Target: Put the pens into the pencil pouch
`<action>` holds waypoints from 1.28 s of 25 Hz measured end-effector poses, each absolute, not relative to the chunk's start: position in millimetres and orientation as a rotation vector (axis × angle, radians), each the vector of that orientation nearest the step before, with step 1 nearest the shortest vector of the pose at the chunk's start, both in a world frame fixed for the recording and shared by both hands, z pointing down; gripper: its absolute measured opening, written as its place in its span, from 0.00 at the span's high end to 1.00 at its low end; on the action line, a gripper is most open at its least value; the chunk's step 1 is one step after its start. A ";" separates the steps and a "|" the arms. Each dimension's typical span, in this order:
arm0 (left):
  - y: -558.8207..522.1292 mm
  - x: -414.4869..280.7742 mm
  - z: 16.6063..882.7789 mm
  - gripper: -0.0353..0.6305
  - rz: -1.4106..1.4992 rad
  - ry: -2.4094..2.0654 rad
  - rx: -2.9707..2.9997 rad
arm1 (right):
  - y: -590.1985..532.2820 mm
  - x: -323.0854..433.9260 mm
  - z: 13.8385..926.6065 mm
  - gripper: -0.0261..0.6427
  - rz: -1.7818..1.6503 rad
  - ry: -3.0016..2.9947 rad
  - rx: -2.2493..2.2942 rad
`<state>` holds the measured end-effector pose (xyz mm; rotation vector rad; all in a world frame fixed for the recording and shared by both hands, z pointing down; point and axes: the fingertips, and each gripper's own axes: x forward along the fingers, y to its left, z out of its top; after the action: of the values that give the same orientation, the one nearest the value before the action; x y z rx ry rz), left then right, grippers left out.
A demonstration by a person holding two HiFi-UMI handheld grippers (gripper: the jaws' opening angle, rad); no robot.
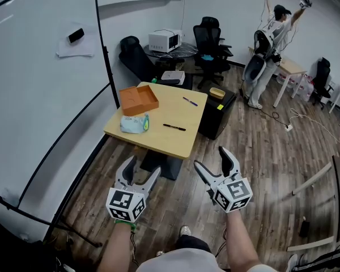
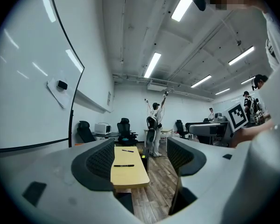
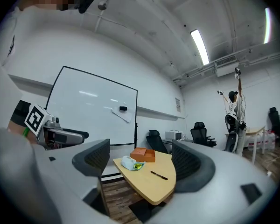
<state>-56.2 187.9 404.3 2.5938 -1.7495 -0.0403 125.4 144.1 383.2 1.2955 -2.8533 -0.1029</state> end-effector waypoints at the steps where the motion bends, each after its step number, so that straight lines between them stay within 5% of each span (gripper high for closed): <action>1: 180.9 -55.6 405.0 0.46 -0.036 -1.757 2.586 | 136.9 126.2 383.6 0.37 -0.100 -2.860 1.290; 32: -34.0 -83.0 412.9 0.46 0.064 -1.815 2.501 | -83.9 98.8 400.6 0.44 -0.060 -2.864 1.166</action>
<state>-83.0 -34.0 412.9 2.5012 -1.8153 0.0637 98.8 -83.9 400.6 1.1664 -2.8640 -0.0600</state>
